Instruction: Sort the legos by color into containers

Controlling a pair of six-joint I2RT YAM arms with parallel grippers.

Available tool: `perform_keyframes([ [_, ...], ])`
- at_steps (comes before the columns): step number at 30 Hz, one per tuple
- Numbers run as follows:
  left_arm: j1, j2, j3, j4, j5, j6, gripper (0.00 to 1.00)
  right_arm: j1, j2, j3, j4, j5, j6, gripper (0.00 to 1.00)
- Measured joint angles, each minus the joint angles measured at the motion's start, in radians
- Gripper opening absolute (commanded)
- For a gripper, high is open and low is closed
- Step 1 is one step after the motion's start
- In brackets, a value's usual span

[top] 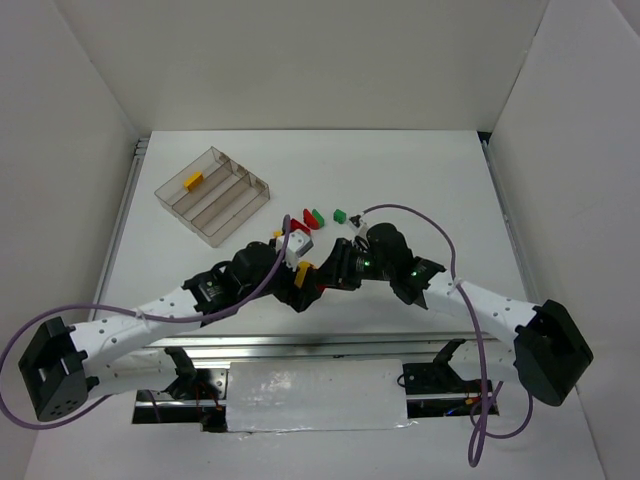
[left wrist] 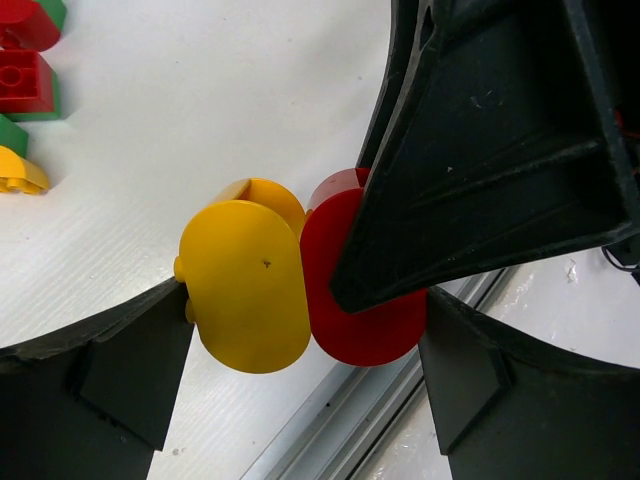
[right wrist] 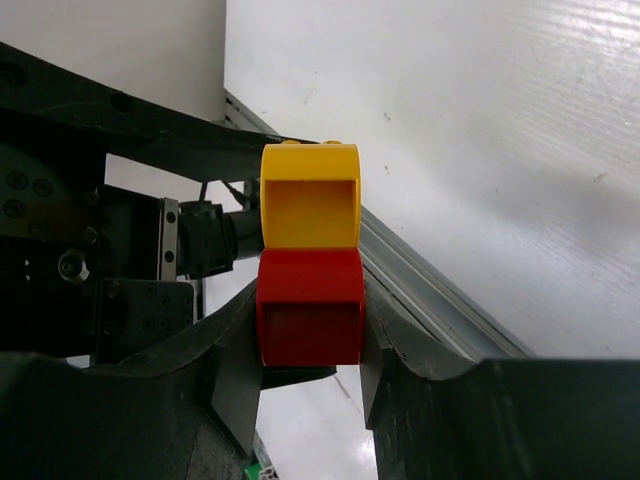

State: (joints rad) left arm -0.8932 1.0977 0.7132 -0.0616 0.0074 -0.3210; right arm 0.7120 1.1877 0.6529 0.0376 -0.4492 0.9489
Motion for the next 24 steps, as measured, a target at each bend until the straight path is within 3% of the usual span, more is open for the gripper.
perform_keyframes([
  [1, 0.0, -0.003, 0.0, -0.001, -0.003, 0.002, 0.97, 0.0, 0.0, -0.006, 0.017, -0.001, -0.003, 0.0],
  [2, 0.0, -0.006, 0.0, -0.003, -0.007, 0.004, 0.99, 0.0, 0.0, -0.014, 0.038, -0.003, -0.005, 0.0],
  [8, 0.0, -0.03, 0.015, -0.04, -0.015, -0.008, 1.0, -0.008, -0.02, -0.084, 0.186, -0.021, -0.062, 0.0],
  [15, -0.01, -0.048, 0.196, -0.238, -0.066, -0.117, 0.99, -0.024, -0.138, -0.155, 0.348, -0.045, -0.169, 0.0],
  [24, -0.005, -0.192, 0.291, -0.291, -0.099, -0.243, 0.99, -0.03, -0.278, -0.221, 0.371, -0.118, -0.294, 0.0],
])
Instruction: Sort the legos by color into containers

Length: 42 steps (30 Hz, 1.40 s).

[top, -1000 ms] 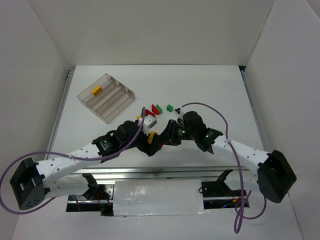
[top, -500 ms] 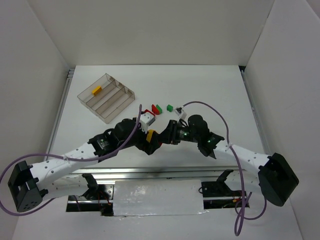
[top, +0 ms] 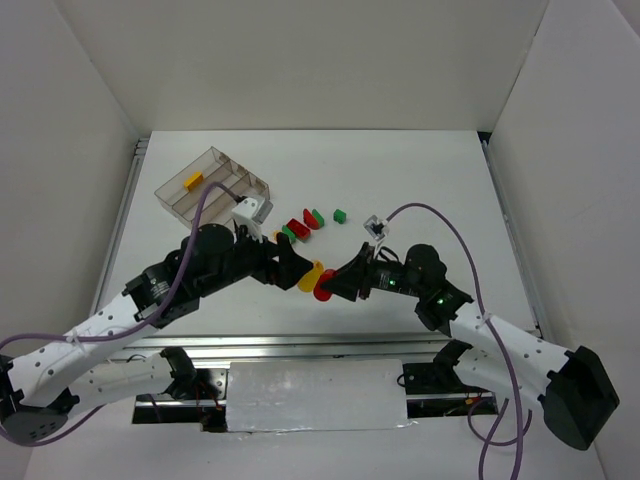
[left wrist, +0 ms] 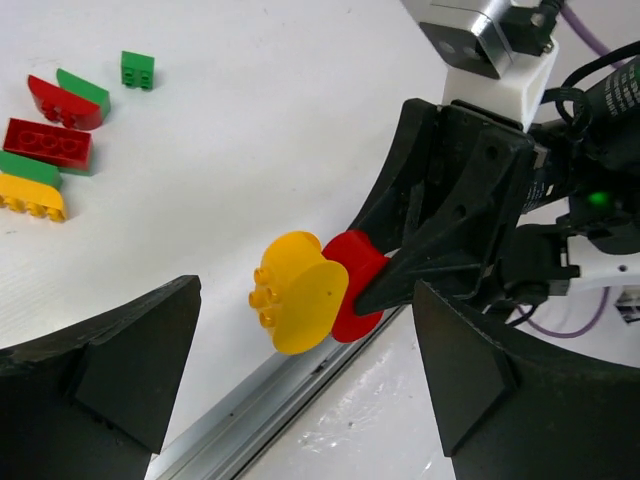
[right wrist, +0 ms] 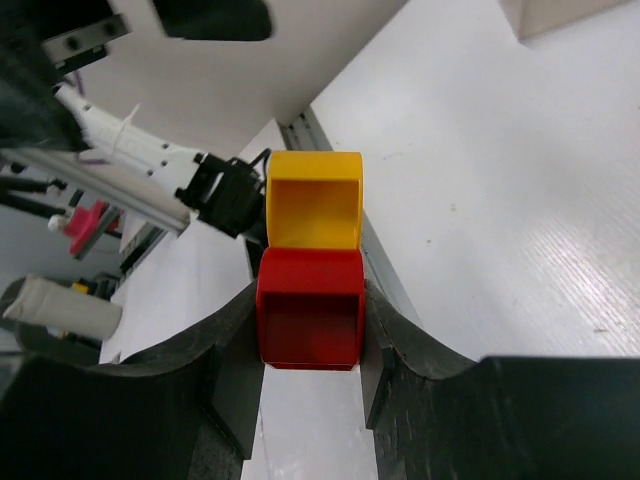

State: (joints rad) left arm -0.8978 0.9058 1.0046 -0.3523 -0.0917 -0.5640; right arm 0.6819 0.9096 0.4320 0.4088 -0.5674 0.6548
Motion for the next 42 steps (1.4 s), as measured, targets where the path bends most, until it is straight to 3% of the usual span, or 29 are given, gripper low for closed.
perform_keyframes([
  [3, 0.0, -0.005, 0.0, 0.002, 0.043, -0.014, 0.99, 0.0, -0.06, -0.028, 0.027, -0.057, -0.023, 0.0],
  [12, 0.002, 0.001, -0.081, 0.118, 0.446, 0.011, 0.98, 0.0, -0.197, -0.027, 0.04, -0.199, -0.073, 0.0],
  [14, 0.002, 0.001, -0.089, 0.14, 0.5, 0.011, 0.83, 0.0, -0.199, -0.019, 0.038, -0.214, -0.076, 0.0],
  [15, 0.002, 0.001, -0.09, 0.15, 0.518, 0.013, 0.68, 0.0, -0.2, -0.016, 0.039, -0.229, -0.075, 0.0],
  [17, 0.008, 0.002, -0.093, 0.16, 0.538, 0.015, 0.53, 0.001, -0.206, -0.008, 0.04, -0.256, -0.072, 0.0],
  [18, 0.011, 0.003, -0.094, 0.166, 0.543, 0.017, 0.35, 0.001, -0.21, -0.005, 0.04, -0.266, -0.071, 0.0],
  [20, 0.011, 0.006, -0.094, 0.173, 0.567, 0.036, 0.17, 0.001, -0.218, -0.004, 0.033, -0.279, -0.063, 0.0],
  [21, 0.01, 0.007, -0.094, 0.178, 0.573, 0.048, 0.01, 0.0, -0.219, -0.004, 0.031, -0.287, -0.058, 0.0],
  [27, 0.016, 0.035, -0.075, 0.15, 0.561, 0.049, 0.0, -0.01, -0.222, -0.005, 0.012, -0.294, -0.069, 0.0],
  [30, 0.074, 0.059, -0.03, 0.104, 0.557, 0.059, 0.0, -0.014, -0.238, -0.014, 0.009, -0.233, -0.093, 0.0],
  [36, 0.515, 0.153, 0.08, 0.051, 0.494, 0.034, 0.0, -0.02, -0.295, -0.094, 0.008, -0.2, -0.114, 0.0],
  [38, 0.581, 0.192, 0.138, -0.012, 0.411, 0.027, 0.0, -0.023, -0.307, -0.111, 0.003, -0.194, -0.114, 0.0],
  [42, 0.649, 0.324, 0.306, -0.114, 0.019, -0.024, 0.0, -0.024, -0.304, -0.112, -0.024, -0.159, -0.114, 0.0],
])
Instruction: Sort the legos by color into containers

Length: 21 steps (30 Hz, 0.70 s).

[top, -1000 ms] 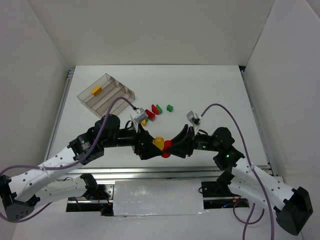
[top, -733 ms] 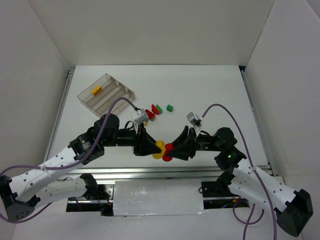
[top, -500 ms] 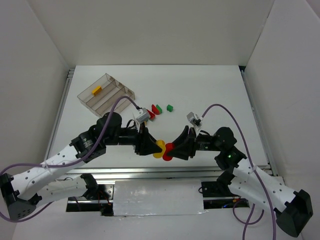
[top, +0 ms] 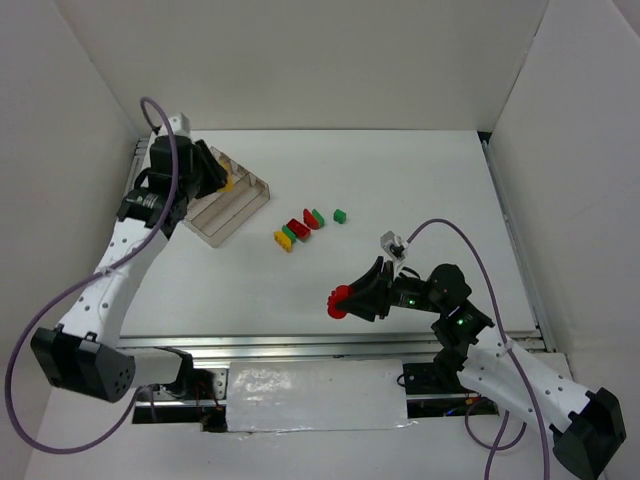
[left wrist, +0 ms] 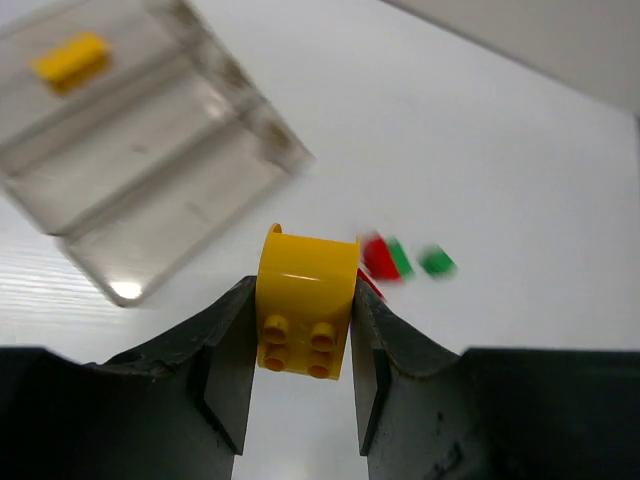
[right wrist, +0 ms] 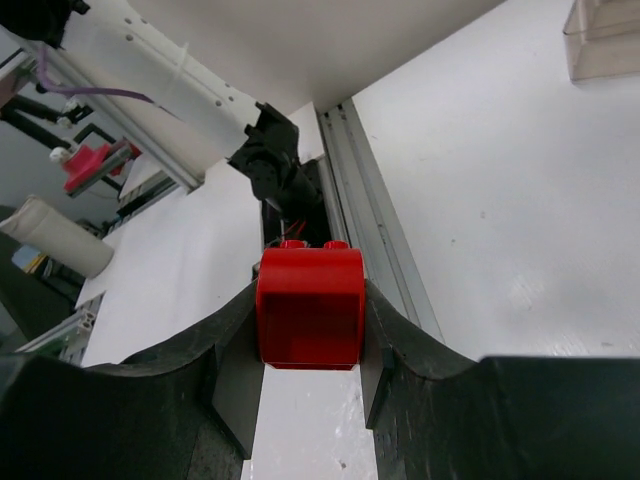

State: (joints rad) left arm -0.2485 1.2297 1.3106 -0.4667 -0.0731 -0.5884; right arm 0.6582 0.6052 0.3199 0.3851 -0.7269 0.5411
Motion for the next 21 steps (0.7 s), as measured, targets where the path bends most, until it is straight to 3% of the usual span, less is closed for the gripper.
perform_keyframes([
  [3, 0.106, 0.116, 0.056, 0.024, -0.204, -0.031, 0.0, 0.0, 0.008, 0.002, -0.038, 0.035, 0.0, 0.0],
  [6, 0.22, 0.256, 0.058, 0.149, -0.298, -0.018, 0.01, 0.0, 0.006, 0.002, -0.071, 0.056, 0.005, 0.0],
  [11, 0.337, 0.537, 0.171, 0.286, -0.311, 0.09, 0.02, 0.0, -0.007, 0.003, -0.083, 0.058, 0.023, 0.0],
  [13, 0.349, 0.619, 0.245, 0.307, -0.312, 0.121, 0.1, 0.001, -0.013, 0.004, -0.087, 0.058, 0.023, 0.0],
  [15, 0.351, 0.663, 0.277, 0.341, -0.311, 0.15, 0.17, 0.004, -0.023, 0.005, -0.092, 0.059, 0.023, 0.0],
  [21, 0.35, 0.69, 0.267, 0.434, -0.299, 0.172, 0.17, 0.007, -0.031, 0.005, -0.101, 0.059, 0.021, 0.0],
])
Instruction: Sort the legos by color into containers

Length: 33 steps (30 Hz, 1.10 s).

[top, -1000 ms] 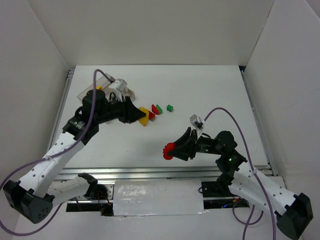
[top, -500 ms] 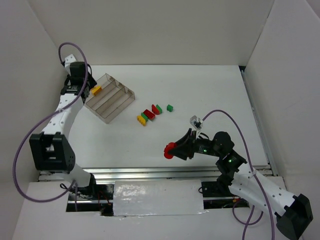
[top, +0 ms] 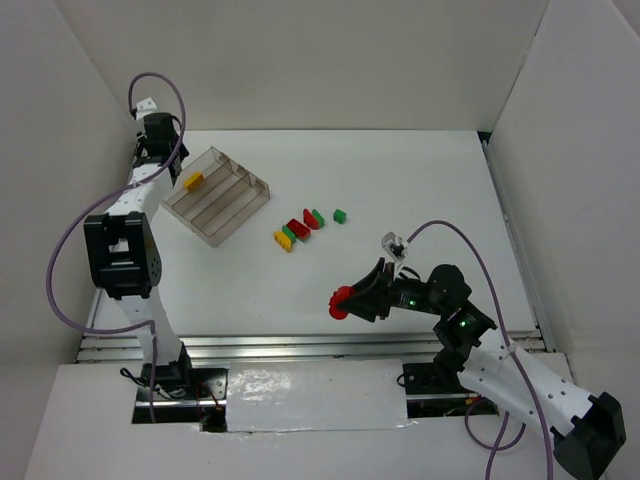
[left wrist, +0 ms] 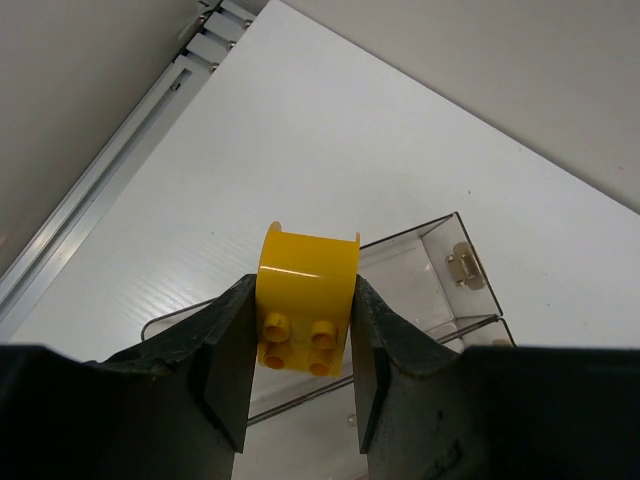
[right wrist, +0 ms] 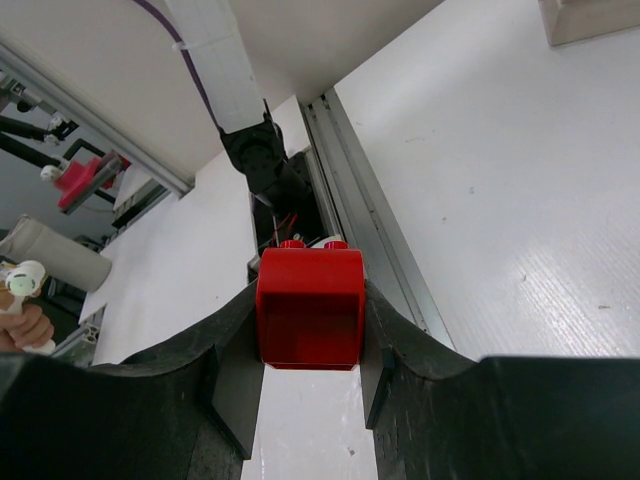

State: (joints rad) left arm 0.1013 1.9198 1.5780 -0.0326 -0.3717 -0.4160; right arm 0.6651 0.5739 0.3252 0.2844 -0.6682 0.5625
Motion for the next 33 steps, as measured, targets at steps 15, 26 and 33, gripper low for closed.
perform_keyframes([
  [15, 0.0, 0.123, -0.025, 0.044, 0.031, -0.004, 0.81, 0.0, 0.027, 0.002, -0.034, 0.001, -0.011, 0.0],
  [26, 0.0, 0.093, -0.049, 0.03, 0.031, -0.042, 0.98, 0.0, 0.052, 0.014, -0.084, 0.056, -0.01, 0.0],
  [33, -0.036, -0.291, -0.167, -0.124, 0.111, -0.198, 0.99, 0.0, 0.23, 0.138, -0.094, 0.163, 0.037, 0.0],
])
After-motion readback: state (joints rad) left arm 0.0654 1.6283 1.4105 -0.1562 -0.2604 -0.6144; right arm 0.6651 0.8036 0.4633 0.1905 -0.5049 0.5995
